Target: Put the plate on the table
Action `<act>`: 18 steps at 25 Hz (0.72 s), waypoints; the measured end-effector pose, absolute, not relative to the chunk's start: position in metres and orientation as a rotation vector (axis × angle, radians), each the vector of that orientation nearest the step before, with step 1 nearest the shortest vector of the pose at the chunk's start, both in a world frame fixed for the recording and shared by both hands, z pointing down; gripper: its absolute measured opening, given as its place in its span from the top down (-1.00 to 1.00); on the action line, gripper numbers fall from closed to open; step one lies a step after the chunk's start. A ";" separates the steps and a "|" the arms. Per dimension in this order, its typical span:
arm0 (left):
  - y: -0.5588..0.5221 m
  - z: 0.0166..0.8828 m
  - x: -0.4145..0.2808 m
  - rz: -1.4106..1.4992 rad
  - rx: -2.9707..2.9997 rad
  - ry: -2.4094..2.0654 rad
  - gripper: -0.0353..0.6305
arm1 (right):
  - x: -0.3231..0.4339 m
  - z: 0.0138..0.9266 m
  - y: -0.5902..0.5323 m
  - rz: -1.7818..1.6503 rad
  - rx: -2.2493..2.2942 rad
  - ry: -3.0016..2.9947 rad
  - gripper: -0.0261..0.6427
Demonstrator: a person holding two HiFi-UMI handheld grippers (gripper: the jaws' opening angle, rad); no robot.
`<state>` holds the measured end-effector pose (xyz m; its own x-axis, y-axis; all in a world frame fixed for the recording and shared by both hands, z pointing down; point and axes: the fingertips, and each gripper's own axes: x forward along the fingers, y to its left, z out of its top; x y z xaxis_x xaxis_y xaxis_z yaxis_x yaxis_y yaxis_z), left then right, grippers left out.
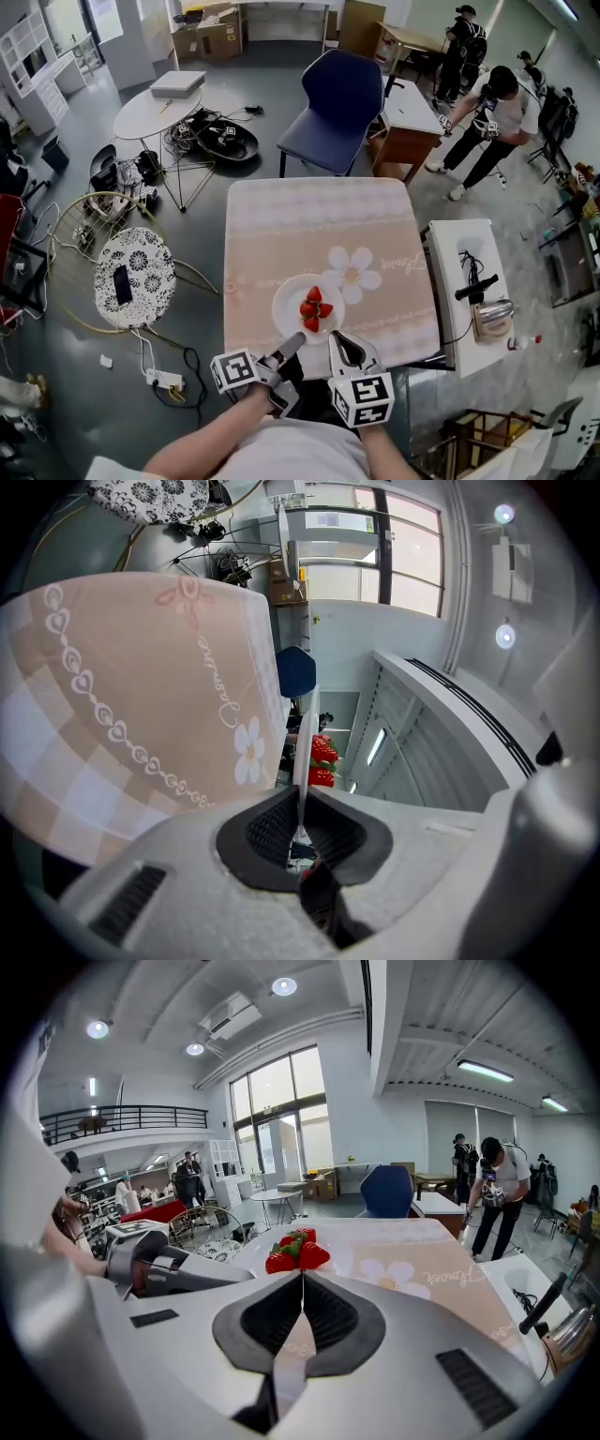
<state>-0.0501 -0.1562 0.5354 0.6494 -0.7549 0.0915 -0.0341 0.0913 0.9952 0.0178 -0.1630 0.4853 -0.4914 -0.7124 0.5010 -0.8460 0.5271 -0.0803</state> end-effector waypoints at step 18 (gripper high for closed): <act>-0.197 0.597 0.005 -0.574 1.303 -0.915 0.83 | 0.070 0.525 -0.226 0.499 0.996 -2.440 0.91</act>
<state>0.0052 -0.1973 0.5965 0.5436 -0.8033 0.2435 -0.1299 0.2060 0.9699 0.0698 -0.2263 0.5251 -0.6347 -0.5579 0.5347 -0.7231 0.6729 -0.1562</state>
